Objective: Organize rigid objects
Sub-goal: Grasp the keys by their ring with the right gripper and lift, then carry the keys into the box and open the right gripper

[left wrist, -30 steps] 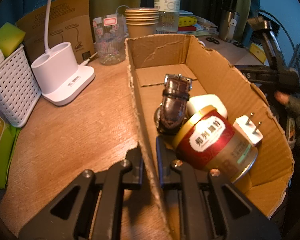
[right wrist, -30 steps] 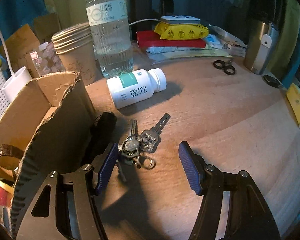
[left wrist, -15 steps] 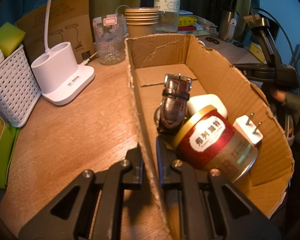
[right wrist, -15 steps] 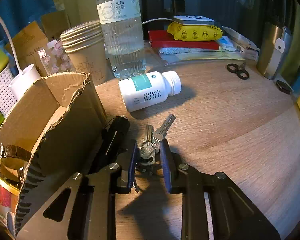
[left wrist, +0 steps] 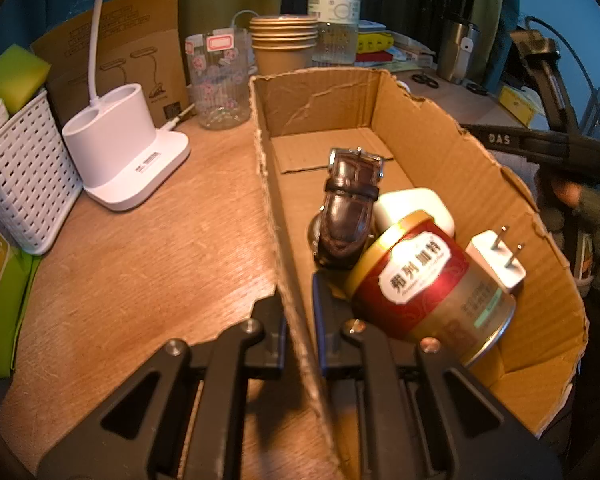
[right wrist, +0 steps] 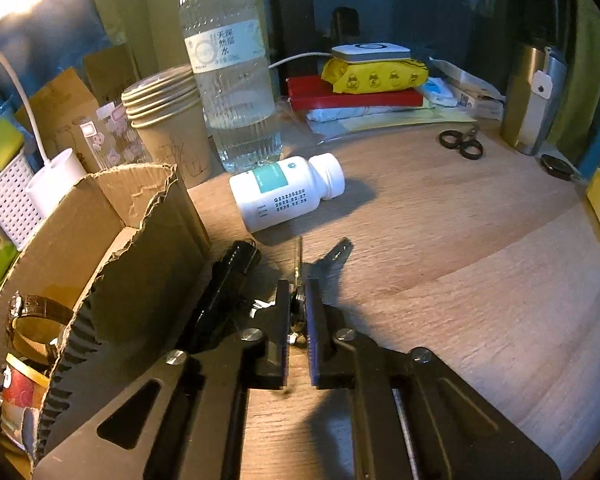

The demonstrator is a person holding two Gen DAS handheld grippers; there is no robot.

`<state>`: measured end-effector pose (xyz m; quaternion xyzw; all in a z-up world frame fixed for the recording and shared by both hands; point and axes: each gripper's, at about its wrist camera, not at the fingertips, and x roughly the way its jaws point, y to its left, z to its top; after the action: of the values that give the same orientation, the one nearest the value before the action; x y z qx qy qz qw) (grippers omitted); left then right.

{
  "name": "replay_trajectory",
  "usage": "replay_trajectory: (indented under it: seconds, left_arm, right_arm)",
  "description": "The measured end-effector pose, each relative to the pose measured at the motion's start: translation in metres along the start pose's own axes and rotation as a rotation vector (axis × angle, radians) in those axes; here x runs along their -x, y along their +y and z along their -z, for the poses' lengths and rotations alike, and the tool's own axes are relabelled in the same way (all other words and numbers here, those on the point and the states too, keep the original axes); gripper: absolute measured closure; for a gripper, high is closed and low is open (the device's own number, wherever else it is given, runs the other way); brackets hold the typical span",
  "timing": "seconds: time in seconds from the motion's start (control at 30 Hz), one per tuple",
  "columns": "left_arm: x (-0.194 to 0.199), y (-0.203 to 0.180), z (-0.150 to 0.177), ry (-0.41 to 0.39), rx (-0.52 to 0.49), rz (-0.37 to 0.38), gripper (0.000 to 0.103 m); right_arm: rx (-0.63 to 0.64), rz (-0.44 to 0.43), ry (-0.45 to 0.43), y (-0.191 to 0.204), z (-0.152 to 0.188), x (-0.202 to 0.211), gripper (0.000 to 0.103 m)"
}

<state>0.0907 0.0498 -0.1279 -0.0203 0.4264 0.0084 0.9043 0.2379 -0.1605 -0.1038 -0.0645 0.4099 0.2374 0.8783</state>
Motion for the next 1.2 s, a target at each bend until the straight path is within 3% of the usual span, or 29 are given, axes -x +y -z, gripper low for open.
replay_trajectory:
  seconds: [0.6,1.2]
  left_arm:
    - [0.000,0.000,0.000,0.000,0.000,0.000,0.092]
    - [0.000,0.000,0.000,0.000,0.000,0.000,0.092]
  right_arm:
    - [0.029,0.011,-0.132,0.013,-0.010,0.058,0.099]
    - [0.159,-0.041,-0.257,0.070,-0.016,0.124,0.099]
